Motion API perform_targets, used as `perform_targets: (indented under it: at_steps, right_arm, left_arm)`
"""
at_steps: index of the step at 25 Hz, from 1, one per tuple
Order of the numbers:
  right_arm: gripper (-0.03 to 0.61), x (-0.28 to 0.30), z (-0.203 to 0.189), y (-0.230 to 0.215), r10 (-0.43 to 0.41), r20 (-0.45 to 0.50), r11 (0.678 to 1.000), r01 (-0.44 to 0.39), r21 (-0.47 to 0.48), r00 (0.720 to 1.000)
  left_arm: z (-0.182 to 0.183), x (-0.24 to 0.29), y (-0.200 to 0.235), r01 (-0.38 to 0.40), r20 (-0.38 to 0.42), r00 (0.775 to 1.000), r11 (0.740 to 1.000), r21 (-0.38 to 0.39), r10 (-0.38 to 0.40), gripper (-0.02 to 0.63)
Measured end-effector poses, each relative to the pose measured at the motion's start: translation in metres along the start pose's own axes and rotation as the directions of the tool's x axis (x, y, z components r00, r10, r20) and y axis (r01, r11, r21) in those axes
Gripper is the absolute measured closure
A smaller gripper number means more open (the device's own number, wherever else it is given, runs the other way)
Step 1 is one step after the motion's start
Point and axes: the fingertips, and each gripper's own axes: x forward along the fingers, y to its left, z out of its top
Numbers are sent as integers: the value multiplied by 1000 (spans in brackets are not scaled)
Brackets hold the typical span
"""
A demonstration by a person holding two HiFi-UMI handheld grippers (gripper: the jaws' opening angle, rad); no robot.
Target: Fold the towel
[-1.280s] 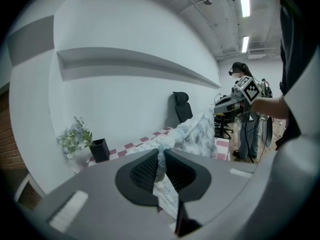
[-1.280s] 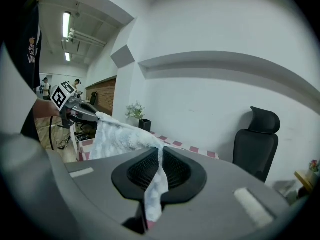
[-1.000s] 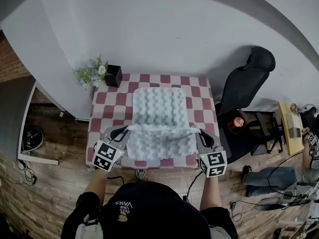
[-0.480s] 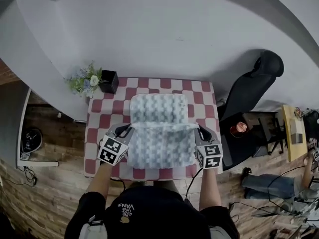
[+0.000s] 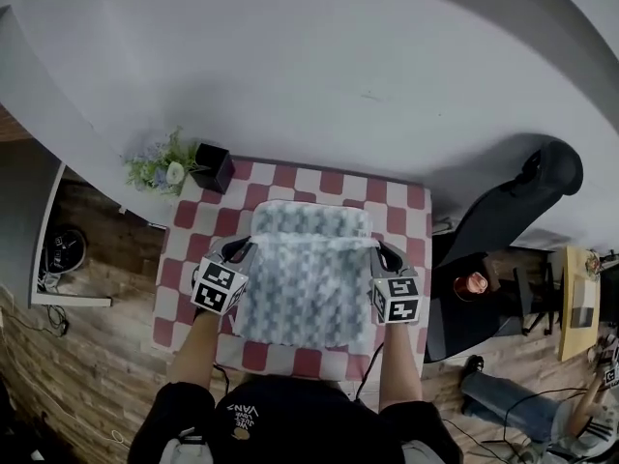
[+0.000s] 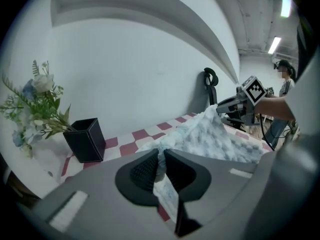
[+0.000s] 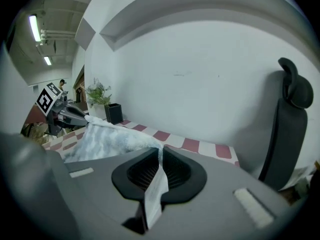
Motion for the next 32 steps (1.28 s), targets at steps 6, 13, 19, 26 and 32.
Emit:
perform_targets:
  at_steps: [6,13,19,26,32]
  right_arm:
    - [551,40,-10,-10,19,-38,1000,-18,19,999]
    - [549,76,-21,-18,28,-84,999,-26,24,996]
    - [548,99,-32,-19,25,-120,1000,-23,22,992]
    - [440,105,-34,-44,-85,-110,989,97,113,990]
    - [440,82,-34,-52,-130,-111,979,146,141,985]
  left_arm:
    - [-4,35,20,-52,-27,998,998,-33,51,581]
    - [-19,69,31,-78,-97,993,994,-75,71,580]
    - [-29,88,45,-114,-136,986,989,-98,100,577]
    - [-32,88,66,-180,-124,979,969,-169,161,488]
    - [-23,78,78,-205,-73,978,960,-191,195,476]
